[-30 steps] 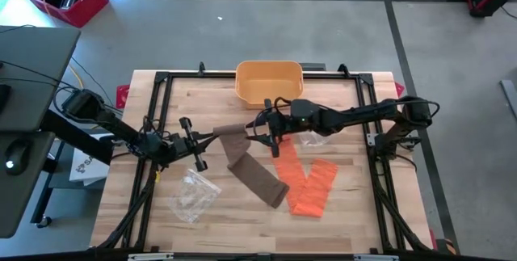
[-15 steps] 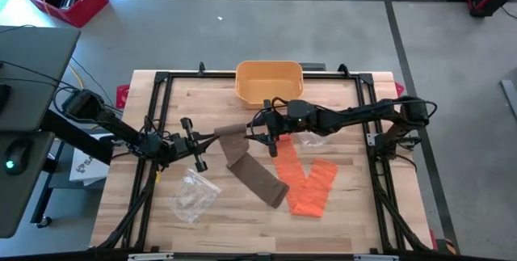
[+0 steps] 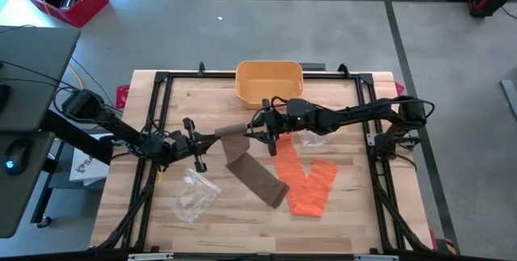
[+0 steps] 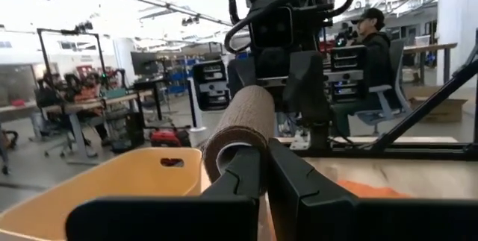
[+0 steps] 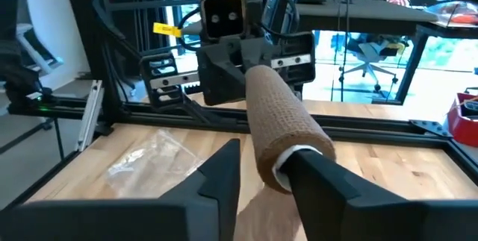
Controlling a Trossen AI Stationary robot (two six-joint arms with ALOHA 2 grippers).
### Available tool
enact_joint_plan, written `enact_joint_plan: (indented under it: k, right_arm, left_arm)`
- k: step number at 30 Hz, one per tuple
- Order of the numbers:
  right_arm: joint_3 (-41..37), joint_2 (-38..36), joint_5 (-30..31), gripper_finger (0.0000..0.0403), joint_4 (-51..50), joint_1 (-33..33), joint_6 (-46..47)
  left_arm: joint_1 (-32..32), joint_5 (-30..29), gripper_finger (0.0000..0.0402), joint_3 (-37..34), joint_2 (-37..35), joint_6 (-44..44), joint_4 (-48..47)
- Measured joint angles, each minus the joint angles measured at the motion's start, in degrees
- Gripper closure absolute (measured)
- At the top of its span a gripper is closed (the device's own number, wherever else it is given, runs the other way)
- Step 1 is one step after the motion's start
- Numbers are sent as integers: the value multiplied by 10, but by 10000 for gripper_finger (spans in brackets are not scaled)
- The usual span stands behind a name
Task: Roll bandage
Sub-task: Roll the brown bandage
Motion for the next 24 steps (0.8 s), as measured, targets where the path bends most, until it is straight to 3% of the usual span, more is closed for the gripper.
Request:
enact_joint_plan:
  k: [6,13,18,24]
  right_arm:
    - [0,9,-3,335,2,-1,-5]
    - [-1,25,-6,364,1,-4,-49]
    - [-1,25,-7,384,0,-10,-146]
    - [0,25,-5,389,-13,-11,-292]
  left_arm:
    - [16,2,379,0,0,-56,-3]
    - [25,37,287,-1,0,-131,-8]
    - [26,34,247,-1,0,-213,-1]
    - [32,33,241,-1,0,-309,10]
